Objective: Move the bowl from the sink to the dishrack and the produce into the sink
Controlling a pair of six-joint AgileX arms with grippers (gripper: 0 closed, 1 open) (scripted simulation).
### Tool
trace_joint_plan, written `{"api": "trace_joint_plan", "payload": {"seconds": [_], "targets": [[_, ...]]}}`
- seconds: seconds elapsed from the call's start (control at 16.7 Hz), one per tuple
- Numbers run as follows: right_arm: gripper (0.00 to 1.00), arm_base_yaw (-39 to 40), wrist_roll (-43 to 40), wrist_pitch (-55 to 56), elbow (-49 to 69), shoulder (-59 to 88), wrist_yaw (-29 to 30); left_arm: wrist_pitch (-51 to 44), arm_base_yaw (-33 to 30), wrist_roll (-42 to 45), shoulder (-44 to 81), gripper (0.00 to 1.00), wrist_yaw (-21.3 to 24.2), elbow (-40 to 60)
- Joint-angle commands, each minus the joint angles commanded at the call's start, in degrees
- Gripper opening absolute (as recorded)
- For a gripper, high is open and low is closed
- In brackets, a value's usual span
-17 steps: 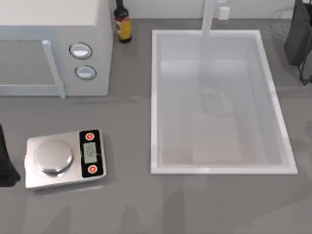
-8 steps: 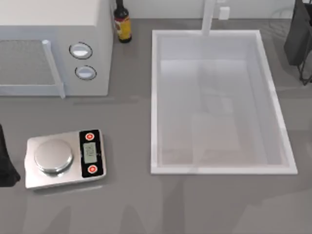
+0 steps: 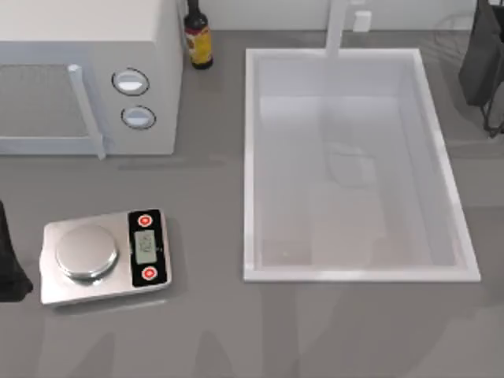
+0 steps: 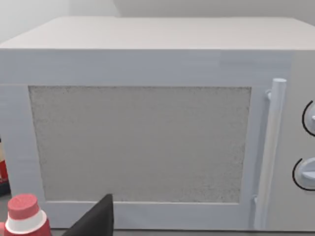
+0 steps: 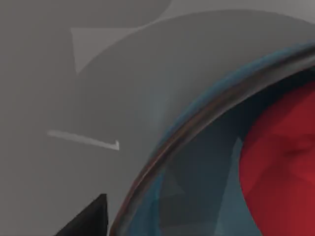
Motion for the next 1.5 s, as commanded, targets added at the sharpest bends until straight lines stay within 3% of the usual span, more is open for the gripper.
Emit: {"api": "trace_joint_plan", "payload": {"seconds": [0.36, 1.14, 1.5], "targets": [[1.00, -0.1, 0.0, 2.8, -1.9, 1.5, -0.1, 0.0, 0.0, 0.0, 0.0, 1.00, 0.0, 0.0], [0.02, -0.1, 0.0, 2.8, -1.9, 1.5, -0.1, 0.0, 0.0, 0.0, 0.0, 1.00, 0.0, 0.0], [0.00, -0.1, 0.0, 2.8, -1.9, 1.5, -0.1, 0.0, 0.0, 0.0, 0.0, 1.00, 0.0, 0.0]]}}
